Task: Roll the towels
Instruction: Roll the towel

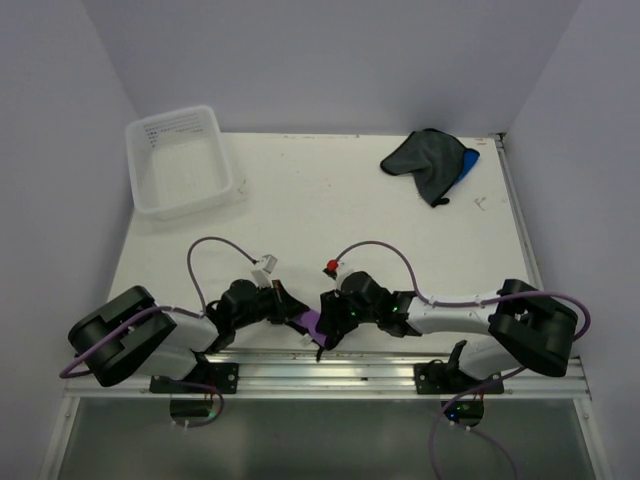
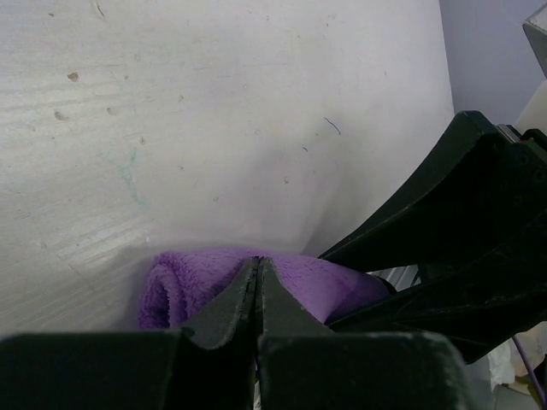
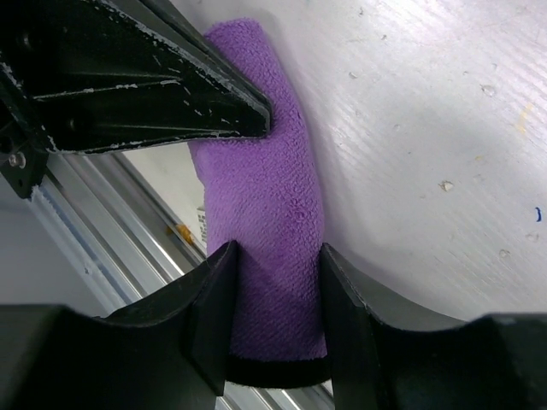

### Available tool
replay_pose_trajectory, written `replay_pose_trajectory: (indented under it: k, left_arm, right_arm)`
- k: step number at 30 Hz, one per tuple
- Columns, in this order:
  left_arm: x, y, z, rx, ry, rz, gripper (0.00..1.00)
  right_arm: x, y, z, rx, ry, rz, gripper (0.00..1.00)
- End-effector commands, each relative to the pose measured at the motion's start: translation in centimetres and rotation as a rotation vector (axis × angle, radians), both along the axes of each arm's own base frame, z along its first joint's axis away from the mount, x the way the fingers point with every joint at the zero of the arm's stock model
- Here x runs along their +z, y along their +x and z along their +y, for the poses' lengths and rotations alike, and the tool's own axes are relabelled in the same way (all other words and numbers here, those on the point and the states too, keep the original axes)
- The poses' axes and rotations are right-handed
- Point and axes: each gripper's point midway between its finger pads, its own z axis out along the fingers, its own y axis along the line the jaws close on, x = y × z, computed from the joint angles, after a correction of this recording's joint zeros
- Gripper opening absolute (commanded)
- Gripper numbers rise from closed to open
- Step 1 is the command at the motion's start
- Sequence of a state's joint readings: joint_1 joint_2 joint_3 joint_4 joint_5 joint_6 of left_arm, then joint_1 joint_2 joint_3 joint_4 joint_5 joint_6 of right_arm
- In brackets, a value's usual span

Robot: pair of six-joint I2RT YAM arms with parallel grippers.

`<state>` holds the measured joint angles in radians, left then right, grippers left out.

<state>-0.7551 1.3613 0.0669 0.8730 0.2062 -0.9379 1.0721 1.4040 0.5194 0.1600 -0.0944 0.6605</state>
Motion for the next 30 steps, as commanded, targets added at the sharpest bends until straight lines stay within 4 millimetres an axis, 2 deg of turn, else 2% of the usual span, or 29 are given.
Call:
replay_pose_trajectory:
  k: [1, 4, 6, 7, 11, 13, 16, 18, 19, 20, 22, 23, 24, 26, 28, 30]
  left_arm:
    - [-2.1, -0.2, 1.7, 0.024, 0.111, -0.001, 0.0]
    - [-1.7, 0.2, 1.5, 0.028, 0.114, -0.013, 0.0]
    - [-1.4, 0.5, 1.4, 0.03, 0.119, -0.022, 0.0]
    - [-1.2, 0.7, 1.3, 0.031, 0.117, -0.027, 0.0]
    - [0.0, 1.4, 0.8, 0.032, 0.115, -0.053, 0.0]
    - [0.8, 1.9, 0.6, 0.038, 0.118, -0.058, 0.06]
    - [1.9, 2.4, 0.2, 0.035, 0.113, -0.075, 0.07]
    - [2.4, 2.5, 0.1, 0.04, 0.113, -0.069, 0.12]
    - [2.9, 2.7, 0.0, 0.041, 0.109, -0.076, 0.16]
    - [2.6, 2.5, 0.2, 0.042, 0.124, -0.059, 0.23]
    - [3.7, 2.7, 0.0, 0.045, 0.117, -0.068, 0.3]
    - [4.0, 2.8, 0.1, 0.047, 0.119, -0.07, 0.33]
    - [4.1, 2.8, 0.2, 0.052, 0.129, -0.059, 0.34]
    - [5.1, 2.8, 0.2, 0.058, 0.113, -0.071, 0.42]
    - [5.7, 2.8, 0.2, 0.058, 0.116, -0.062, 0.47]
    - [6.1, 2.6, 0.0, 0.05, 0.108, -0.049, 0.6]
  right_arm:
    - [-0.2, -1.1, 0.4, 0.042, 0.031, 0.032, 0.43]
    - [-0.1, -1.3, 0.7, 0.058, 0.036, 0.031, 0.4]
    - [0.2, -1.4, 0.9, 0.067, 0.044, 0.026, 0.34]
    - [0.2, -1.4, 0.9, 0.066, 0.045, 0.024, 0.28]
    - [1.1, -1.2, 1.0, 0.058, 0.041, -0.022, 0.2]
    - [1.0, -1.4, 1.0, 0.064, 0.022, -0.036, 0.19]
    - [0.5, -2.0, 1.4, 0.08, 0.0, -0.05, 0.12]
    - [0.2, -2.4, 1.8, 0.087, -0.022, -0.078, 0.08]
    - [0.2, -3.3, 2.1, 0.115, -0.025, -0.08, 0.07]
    - [0.4, -2.5, 2.1, 0.074, -0.042, -0.129, 0.05]
    - [0.7, -2.7, 1.9, 0.065, -0.076, -0.181, 0.01]
    - [1.3, -2.5, 2.0, 0.053, -0.08, -0.208, 0.0]
    - [1.2, -1.7, 1.2, 0.008, -0.128, -0.256, 0.0]
    - [2.1, -1.6, 1.2, -0.009, -0.135, -0.298, 0.0]
    - [2.5, -0.6, 0.1, -0.07, -0.181, -0.362, 0.0]
    - [2.7, -0.4, -0.2, -0.092, -0.217, -0.405, 0.0]
